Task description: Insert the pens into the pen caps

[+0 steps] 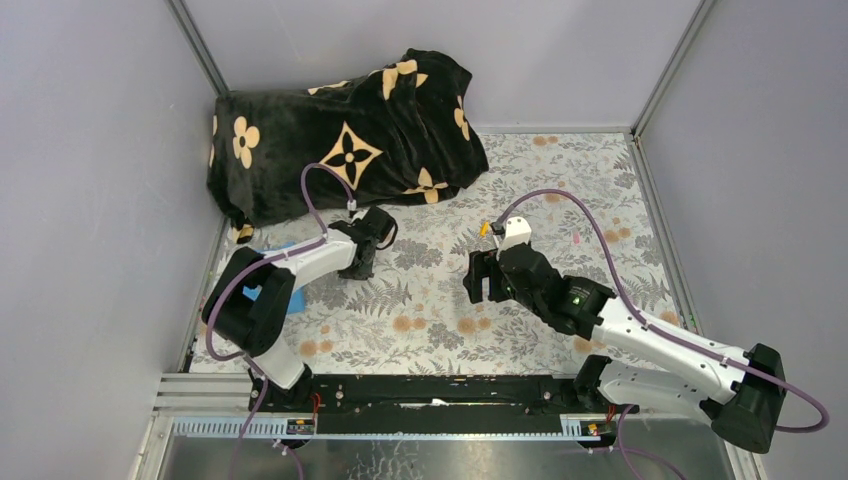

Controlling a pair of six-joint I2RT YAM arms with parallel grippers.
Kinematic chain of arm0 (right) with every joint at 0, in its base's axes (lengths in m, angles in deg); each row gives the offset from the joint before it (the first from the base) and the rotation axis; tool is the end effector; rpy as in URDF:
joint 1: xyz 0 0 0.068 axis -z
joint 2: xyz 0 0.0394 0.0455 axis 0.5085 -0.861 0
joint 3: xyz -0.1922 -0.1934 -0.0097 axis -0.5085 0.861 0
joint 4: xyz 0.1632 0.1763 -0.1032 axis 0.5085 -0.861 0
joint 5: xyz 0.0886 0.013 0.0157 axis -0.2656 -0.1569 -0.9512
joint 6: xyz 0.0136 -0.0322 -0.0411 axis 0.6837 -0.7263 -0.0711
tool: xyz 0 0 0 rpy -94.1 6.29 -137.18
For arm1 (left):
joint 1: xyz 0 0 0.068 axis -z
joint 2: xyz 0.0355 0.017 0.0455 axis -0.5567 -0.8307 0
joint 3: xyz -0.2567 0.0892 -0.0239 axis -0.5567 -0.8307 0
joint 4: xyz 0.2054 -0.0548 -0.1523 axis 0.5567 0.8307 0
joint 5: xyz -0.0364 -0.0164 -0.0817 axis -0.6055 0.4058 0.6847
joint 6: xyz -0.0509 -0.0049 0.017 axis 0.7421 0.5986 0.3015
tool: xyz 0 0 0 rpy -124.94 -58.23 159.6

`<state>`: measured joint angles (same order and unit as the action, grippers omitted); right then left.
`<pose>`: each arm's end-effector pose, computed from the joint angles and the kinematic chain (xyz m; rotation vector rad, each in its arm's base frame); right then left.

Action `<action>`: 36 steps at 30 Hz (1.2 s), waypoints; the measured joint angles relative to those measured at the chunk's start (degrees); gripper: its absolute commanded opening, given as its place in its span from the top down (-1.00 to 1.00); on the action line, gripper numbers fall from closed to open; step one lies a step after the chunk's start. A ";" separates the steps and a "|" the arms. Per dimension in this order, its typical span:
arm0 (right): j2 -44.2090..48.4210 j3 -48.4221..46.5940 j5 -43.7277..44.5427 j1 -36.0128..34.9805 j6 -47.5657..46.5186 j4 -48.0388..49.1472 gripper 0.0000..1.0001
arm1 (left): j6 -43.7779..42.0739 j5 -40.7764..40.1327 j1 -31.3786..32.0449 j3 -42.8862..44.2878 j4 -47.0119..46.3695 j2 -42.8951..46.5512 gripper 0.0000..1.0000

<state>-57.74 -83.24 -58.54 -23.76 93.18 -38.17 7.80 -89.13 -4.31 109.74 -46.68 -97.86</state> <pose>0.1349 0.1691 0.2824 -0.3122 2.0973 0.5287 0.2583 -0.1299 0.1668 0.0309 2.6999 0.3340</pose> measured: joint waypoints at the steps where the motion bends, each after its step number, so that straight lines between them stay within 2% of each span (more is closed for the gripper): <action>1: -0.17 0.00 -0.02 0.00 0.00 -0.02 -0.68 | 0.00 0.04 -0.20 0.00 0.02 -0.85 1.00; 6: -1.18 -0.02 -0.24 0.00 -0.20 -0.02 -0.68 | 0.15 0.13 -0.26 0.22 0.02 -3.43 0.71; 10: -1.88 -0.02 -0.39 0.00 -0.26 -0.02 -0.68 | 0.26 0.13 -0.26 0.55 0.07 -3.74 0.24; 20: -2.29 -0.04 -0.63 0.00 -0.26 -0.02 -0.69 | 0.44 -0.07 -0.28 1.01 0.13 -3.50 -0.02; 22: -2.29 -0.04 -0.61 0.00 -0.31 -0.07 -0.69 | 0.44 0.61 -0.28 1.01 0.11 -3.13 -0.23; 27: -2.29 -0.04 -0.57 0.00 -0.35 -0.44 -0.69 | 0.15 2.16 -0.28 1.81 0.42 0.81 -0.41; 32: -2.32 -0.04 -0.61 0.00 -0.35 -0.59 -0.70 | -1.90 3.43 -0.28 6.93 -0.04 4.68 -0.48; 36: -2.38 -0.15 -0.72 0.00 -0.61 -1.16 -0.69 | -5.25 4.39 -0.55 12.15 -0.11 3.52 -0.47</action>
<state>-60.12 -83.40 -59.26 -23.76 92.57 -39.33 2.56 -84.74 -4.86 121.89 -46.79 -94.34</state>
